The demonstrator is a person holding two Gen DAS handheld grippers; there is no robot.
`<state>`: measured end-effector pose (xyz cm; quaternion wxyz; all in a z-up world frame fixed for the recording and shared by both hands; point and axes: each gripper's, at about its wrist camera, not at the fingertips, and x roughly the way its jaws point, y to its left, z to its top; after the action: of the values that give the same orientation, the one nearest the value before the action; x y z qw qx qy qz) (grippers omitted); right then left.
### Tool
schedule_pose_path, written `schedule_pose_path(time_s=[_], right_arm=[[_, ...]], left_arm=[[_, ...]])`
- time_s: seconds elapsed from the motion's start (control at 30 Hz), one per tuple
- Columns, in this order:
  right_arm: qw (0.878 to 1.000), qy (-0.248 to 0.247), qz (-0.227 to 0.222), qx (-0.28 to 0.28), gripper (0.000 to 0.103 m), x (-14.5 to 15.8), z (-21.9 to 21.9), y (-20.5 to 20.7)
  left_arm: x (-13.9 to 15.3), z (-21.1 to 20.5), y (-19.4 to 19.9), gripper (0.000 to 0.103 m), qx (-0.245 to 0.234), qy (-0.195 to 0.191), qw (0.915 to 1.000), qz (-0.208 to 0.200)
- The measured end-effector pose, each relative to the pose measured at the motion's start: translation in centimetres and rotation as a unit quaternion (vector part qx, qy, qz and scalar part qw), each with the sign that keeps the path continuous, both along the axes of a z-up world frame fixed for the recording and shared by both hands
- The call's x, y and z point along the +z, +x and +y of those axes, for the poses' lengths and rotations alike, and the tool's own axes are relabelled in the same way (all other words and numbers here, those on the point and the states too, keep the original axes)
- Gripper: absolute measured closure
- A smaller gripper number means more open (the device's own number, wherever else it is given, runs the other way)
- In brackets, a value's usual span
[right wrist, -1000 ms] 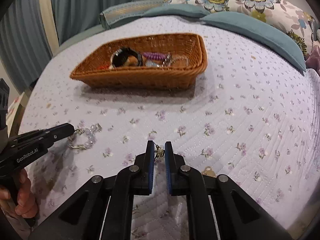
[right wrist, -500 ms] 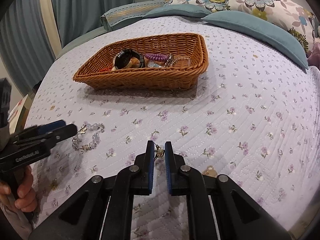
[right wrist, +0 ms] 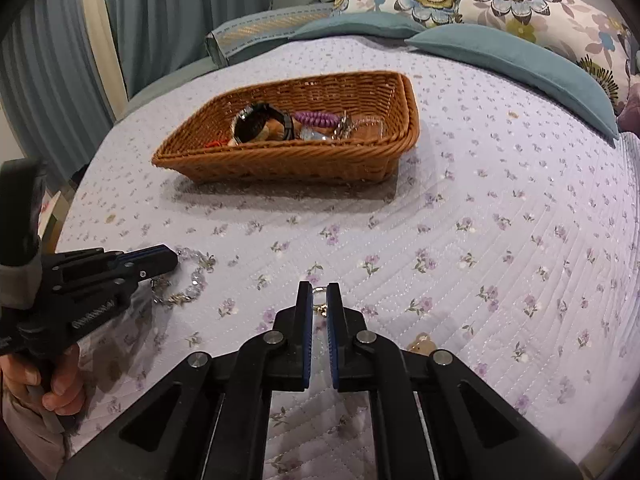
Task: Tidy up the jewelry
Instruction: 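Grasp the silver charm bracelet with the left tool while the right tool grasps the gold ring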
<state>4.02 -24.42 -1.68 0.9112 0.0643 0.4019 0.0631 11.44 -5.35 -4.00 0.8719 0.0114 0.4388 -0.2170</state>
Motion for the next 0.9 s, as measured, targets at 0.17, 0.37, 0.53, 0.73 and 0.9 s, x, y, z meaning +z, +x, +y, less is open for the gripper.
schedule_pose_path(time_s=[0.17, 0.37, 0.53, 0.73, 0.9], right_arm=[[1.0, 0.007, -0.005, 0.002, 0.097, 0.2, 0.0, -0.1], [0.999, 0.021, -0.026, 0.01, 0.098, 1.3, -0.1, -0.5], [0.998, 0.026, -0.053, 0.014, 0.098, 3.6, -0.7, -0.8], [0.999, 0.023, -0.023, 0.004, 0.092, 3.2, -2.0, -0.2], [1.0, 0.005, 0.008, 0.015, 0.091, 1.2, -1.2, -0.1]], left_arm=[[0.8, 1.4, -0.5, 0.099, 0.012, -0.035, 0.9993, 0.003], [3.4, 2.6, -1.2, 0.099, 0.002, -0.101, 0.9948, -0.012], [6.5, 2.3, -1.7, 0.099, -0.01, -0.11, 0.993, -0.042], [8.0, 2.2, -1.4, 0.099, -0.017, -0.107, 0.9923, -0.061], [6.7, 2.5, -1.2, 0.099, -0.016, -0.109, 0.9928, -0.048]])
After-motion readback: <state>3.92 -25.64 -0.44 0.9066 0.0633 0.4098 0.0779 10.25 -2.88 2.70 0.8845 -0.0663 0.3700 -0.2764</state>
